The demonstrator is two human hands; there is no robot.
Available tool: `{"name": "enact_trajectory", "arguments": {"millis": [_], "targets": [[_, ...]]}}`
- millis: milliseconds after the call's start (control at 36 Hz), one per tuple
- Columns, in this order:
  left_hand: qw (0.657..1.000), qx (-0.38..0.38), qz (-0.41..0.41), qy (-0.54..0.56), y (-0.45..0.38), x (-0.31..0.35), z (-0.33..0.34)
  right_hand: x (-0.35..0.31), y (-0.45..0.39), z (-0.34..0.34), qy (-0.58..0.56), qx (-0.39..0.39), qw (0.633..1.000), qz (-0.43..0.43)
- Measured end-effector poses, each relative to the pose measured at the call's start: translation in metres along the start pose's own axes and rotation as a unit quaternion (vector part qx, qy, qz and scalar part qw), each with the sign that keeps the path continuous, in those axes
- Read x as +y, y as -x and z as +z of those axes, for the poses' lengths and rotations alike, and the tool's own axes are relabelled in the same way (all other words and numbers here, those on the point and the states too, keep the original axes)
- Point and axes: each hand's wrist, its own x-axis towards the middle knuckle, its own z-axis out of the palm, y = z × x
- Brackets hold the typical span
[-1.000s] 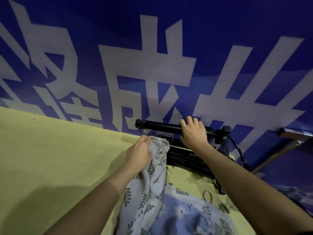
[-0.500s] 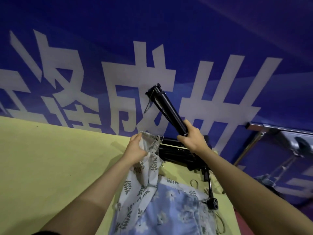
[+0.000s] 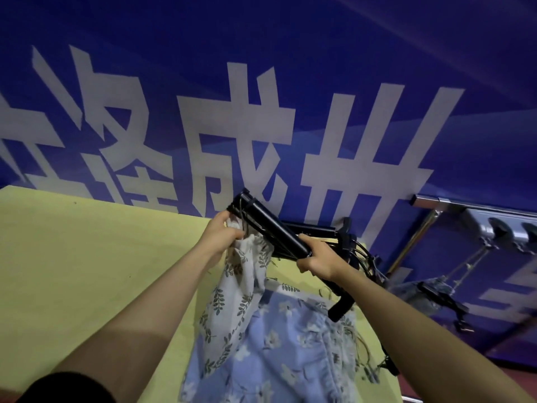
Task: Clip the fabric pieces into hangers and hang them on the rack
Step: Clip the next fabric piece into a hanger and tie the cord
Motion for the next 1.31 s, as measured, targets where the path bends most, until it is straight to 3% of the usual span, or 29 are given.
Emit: {"name": "enact_trajectory", "arguments": {"millis": [250,417,556,750,889,1000,1056,1167,1194,1250,1306], "targets": [[0.996,0.085,0.040,0.004,0.014,-0.001,0.000,-0.005,0.001,-0.006,0.126,0.010,0.992,-0.006],[0.970,0.070,0.090,-0.215,0.017,0.004,0.000,-0.008,0.000,-0.009,0.267,0.036,0.963,-0.026],[0.932,0.077,0.143,-0.325,0.018,-0.001,0.001,-0.012,-0.003,-0.017,0.362,0.089,0.927,-0.030],[0.878,0.030,0.199,-0.435,0.026,0.007,0.021,-0.034,-0.006,-0.027,0.502,0.132,0.850,-0.084],[0.832,0.051,0.236,-0.500,0.023,0.013,0.037,-0.055,-0.012,-0.036,0.567,0.228,0.760,-0.221],[0.858,0.094,0.224,-0.452,0.015,0.019,0.045,-0.059,-0.020,-0.044,0.555,0.302,0.706,-0.318],[0.866,0.095,0.222,-0.439,0.010,0.020,0.046,-0.057,-0.022,-0.046,0.538,0.343,0.698,-0.326],[0.894,0.100,0.207,-0.384,0.003,0.018,0.042,-0.047,-0.014,-0.040,0.485,0.378,0.699,-0.364],[0.903,0.106,0.202,-0.365,0.002,0.017,0.041,-0.043,-0.012,-0.036,0.456,0.377,0.716,-0.370],[0.922,0.112,0.192,-0.316,0.003,0.015,0.039,-0.035,-0.010,-0.027,0.362,0.341,0.806,-0.320],[0.939,0.108,0.184,-0.271,0.006,0.014,0.038,-0.030,-0.011,-0.015,0.252,0.249,0.913,-0.202]]}}
